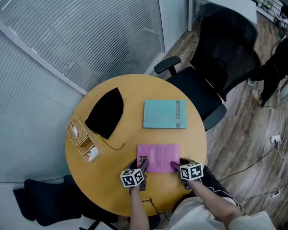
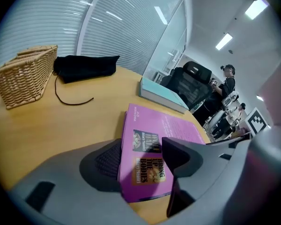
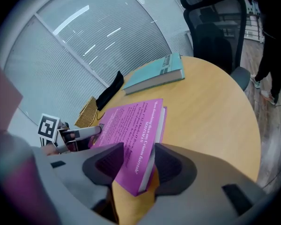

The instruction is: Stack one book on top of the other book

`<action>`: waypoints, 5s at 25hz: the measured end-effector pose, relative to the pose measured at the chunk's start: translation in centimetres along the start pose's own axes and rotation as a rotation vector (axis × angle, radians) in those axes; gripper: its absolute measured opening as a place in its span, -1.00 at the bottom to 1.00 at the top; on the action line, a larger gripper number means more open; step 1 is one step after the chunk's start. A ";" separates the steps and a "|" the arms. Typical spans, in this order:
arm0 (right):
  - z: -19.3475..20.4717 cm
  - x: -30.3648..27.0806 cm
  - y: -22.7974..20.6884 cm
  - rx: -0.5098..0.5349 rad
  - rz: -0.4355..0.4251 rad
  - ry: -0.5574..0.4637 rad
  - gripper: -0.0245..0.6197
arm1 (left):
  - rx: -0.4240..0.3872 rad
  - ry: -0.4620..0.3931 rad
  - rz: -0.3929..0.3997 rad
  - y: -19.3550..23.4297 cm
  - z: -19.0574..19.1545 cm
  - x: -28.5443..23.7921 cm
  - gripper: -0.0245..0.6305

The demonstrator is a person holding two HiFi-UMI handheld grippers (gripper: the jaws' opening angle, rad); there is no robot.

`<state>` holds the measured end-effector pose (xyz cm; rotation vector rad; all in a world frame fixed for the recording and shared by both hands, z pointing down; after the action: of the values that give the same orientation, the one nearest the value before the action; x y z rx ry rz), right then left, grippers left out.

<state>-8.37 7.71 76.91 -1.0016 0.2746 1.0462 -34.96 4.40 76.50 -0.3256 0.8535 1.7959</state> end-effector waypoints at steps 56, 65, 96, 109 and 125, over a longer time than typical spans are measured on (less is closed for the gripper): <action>-20.1 -3.3 -3.8 0.051 0.050 -0.194 -0.29 | -0.164 -0.052 0.092 -6.5 -19.3 -13.6 -0.11; -21.8 -5.2 -5.2 0.121 0.032 -0.165 -0.29 | -0.082 -0.039 0.101 -5.0 -18.7 -15.8 -0.13; -21.3 -6.8 -6.8 0.122 0.067 -0.155 -0.27 | -0.002 -0.078 0.115 -3.8 -17.6 -17.9 -0.20; -22.9 -4.2 -7.4 0.134 0.067 -0.223 -0.24 | 0.013 -0.156 0.051 -2.3 -19.0 -15.4 -0.20; -19.1 2.6 -4.2 0.342 -0.109 -0.201 -0.24 | -0.058 -0.264 0.008 -9.4 -13.3 -4.3 -0.20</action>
<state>1.21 -6.50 67.07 -0.5927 0.2225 0.9536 -27.12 -6.13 65.86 -0.1180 0.6180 1.8252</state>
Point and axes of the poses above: the fingertips, and each gripper's own axes: x backward along the fingers, y to its left, z out of its underside, the point moved 8 cm from there along x, backward along the fingers, and after that the axes turned 14 degrees about -y, right-handed, at the moved point
